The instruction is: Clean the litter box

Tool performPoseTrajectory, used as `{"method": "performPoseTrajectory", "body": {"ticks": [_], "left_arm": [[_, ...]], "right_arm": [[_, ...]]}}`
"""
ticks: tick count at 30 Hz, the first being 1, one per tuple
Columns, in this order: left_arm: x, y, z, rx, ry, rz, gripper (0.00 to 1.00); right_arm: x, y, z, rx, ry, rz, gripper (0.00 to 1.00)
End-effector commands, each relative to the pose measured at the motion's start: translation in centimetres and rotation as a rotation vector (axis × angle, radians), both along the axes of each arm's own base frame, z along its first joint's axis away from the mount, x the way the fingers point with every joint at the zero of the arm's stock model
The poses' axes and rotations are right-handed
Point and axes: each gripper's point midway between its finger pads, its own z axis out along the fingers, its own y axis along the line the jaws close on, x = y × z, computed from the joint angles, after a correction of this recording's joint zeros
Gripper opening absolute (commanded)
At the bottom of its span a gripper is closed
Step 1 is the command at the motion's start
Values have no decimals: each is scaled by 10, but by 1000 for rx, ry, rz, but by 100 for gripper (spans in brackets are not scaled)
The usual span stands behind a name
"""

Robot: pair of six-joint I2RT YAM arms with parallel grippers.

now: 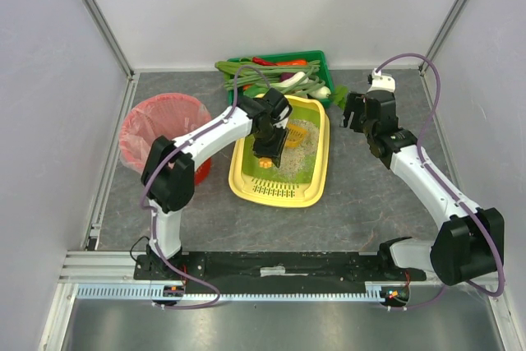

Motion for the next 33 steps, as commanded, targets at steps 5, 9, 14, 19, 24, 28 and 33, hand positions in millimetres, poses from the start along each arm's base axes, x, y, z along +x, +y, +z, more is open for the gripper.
{"method": "performPoseTrajectory", "body": {"ticks": [5,9,14,19,24,28,33], "left_arm": [[20,-14,-20,-12,-6,-46,2],[22,-12,-30,3,8,-51,9],[22,-16,-34,-9,21,-71,27],[22,-20,-30,-40,12,-96,74],[25,-20,-26,-40,-6,-97,77],[27,-20,-19,-43,-30,-100,79],[38,-22,11,-77,-126,-84,83]], "right_arm": [[-1,-9,34,5,-100,-40,80],[-5,-11,32,14,-98,-52,80],[-4,-11,35,14,-101,-53,80],[-2,-12,35,10,-101,-60,80],[-1,-11,34,13,-98,-63,80],[0,-12,36,10,-101,-65,80],[0,-13,37,10,-102,-73,80]]}}
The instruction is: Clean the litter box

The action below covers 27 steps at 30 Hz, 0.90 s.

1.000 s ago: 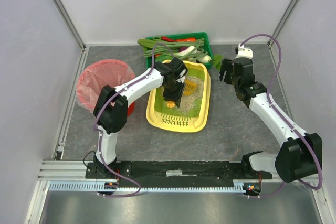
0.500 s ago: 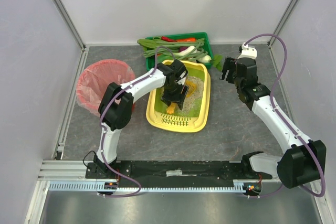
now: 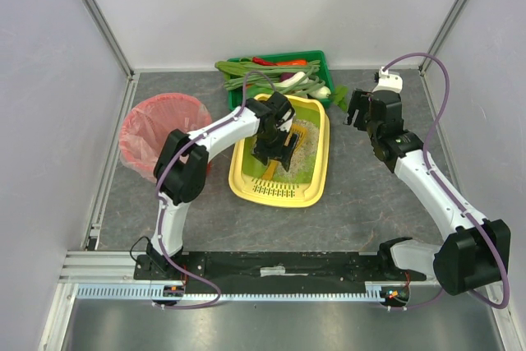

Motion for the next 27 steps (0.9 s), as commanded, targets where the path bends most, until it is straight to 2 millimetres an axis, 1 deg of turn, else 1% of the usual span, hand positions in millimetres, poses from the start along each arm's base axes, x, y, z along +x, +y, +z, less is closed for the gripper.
{"method": "performPoseTrajectory", "body": {"ticks": [1,2,3,5,6,9,10,12,13,15,16,17,19,20,22,23,25,26,27], "left_arm": [[27,-11,60,-97,-195,-12,84],[32,-13,67,-115,-230,-8,84],[35,-13,83,-139,-272,-3,86],[43,-17,101,-172,-344,-10,87],[46,-17,117,-194,-391,-18,88],[54,-19,144,-237,-491,-34,89],[55,-18,162,-264,-535,-32,89],[59,-20,182,-302,-600,-33,89],[60,-17,200,-324,-646,-29,89],[65,-16,222,-357,-718,-20,91],[69,-13,231,-362,-746,-3,93],[74,-3,245,-378,-778,28,95],[82,8,257,-425,-766,99,96],[98,31,266,-434,-770,174,96],[109,52,274,-473,-735,285,96],[119,78,283,-471,-759,355,96],[125,100,296,-477,-803,420,96],[129,119,297,-460,-822,464,96],[123,131,314,-469,-868,486,96]], "right_arm": [[5,-5,16,7,-44,-39,80],[5,-7,17,4,-45,-45,80],[5,-7,18,5,-50,-46,80],[5,-7,21,0,-54,-48,80],[5,-8,23,1,-56,-52,80],[6,-9,27,-1,-62,-56,80],[7,-9,31,1,-71,-55,80],[6,-10,36,-2,-80,-60,80],[7,-11,39,-2,-86,-64,80],[6,-13,45,-8,-99,-70,80],[6,-14,51,-8,-112,-77,80],[6,-15,54,-9,-118,-78,80],[5,-17,62,-13,-135,-88,80],[4,-18,64,-12,-139,-90,80],[3,-19,72,-10,-157,-94,80],[2,-20,74,-11,-160,-100,80],[1,-21,78,-14,-169,-103,80],[1,-22,80,-15,-172,-104,80],[0,-22,80,-20,-173,-102,80]]}}
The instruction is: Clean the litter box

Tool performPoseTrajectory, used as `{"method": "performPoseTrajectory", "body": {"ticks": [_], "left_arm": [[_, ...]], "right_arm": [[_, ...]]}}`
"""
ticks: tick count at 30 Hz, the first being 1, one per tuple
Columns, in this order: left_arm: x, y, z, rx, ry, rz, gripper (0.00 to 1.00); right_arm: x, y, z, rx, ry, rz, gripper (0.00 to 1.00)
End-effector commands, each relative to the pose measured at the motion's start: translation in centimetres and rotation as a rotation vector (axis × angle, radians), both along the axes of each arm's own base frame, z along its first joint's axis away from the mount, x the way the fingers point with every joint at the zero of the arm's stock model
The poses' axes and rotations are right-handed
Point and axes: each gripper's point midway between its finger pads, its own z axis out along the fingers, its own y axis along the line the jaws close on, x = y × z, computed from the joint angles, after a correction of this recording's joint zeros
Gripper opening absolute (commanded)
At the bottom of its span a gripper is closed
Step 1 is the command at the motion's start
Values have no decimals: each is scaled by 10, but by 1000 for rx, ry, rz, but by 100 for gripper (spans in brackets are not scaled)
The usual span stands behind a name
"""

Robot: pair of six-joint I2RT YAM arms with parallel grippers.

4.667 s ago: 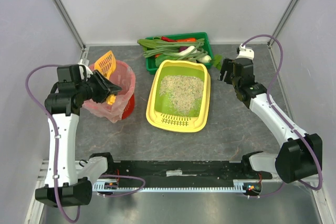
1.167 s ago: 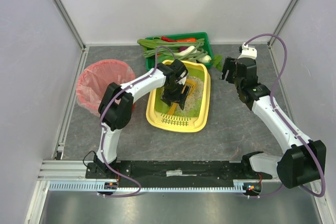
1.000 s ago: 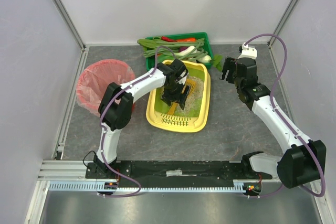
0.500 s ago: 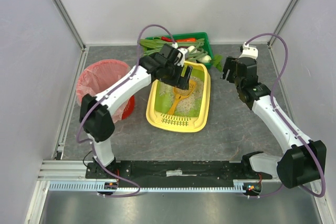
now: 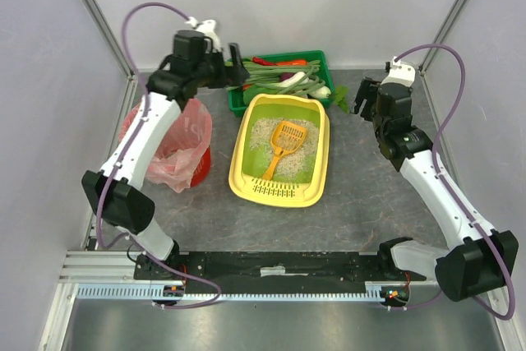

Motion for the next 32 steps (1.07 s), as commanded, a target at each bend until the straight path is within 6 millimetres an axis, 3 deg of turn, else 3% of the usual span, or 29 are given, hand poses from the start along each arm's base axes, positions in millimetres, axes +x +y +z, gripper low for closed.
{"method": "performPoseTrajectory", "body": {"ticks": [1,3,4,6,7,9,10,12,19,32], "left_arm": [[-1,59,61,-99,-145,183,96],[-12,75,90,-98,-268,228,99],[-19,79,83,-91,-270,237,99],[-32,101,105,-103,-360,331,99],[-36,105,95,-90,-354,346,99],[-51,120,109,-89,-421,386,99],[-54,124,99,-77,-410,402,99],[-63,134,101,-74,-433,440,99],[-74,141,105,-59,-449,448,99],[-81,141,112,-79,-474,439,99]], "right_arm": [[-2,-9,35,-13,-80,-33,80],[-3,-11,37,-20,-86,-38,80],[-3,-11,37,-26,-84,-38,80],[-4,-14,39,-30,-90,-44,80],[-5,-13,40,-32,-96,-42,80],[-6,-14,40,-31,-107,-42,80],[-7,-14,41,-27,-115,-42,80],[-7,-14,43,-23,-130,-43,80],[-7,-13,51,-26,-154,-36,80],[-5,-17,41,-34,-135,-62,80]]}}
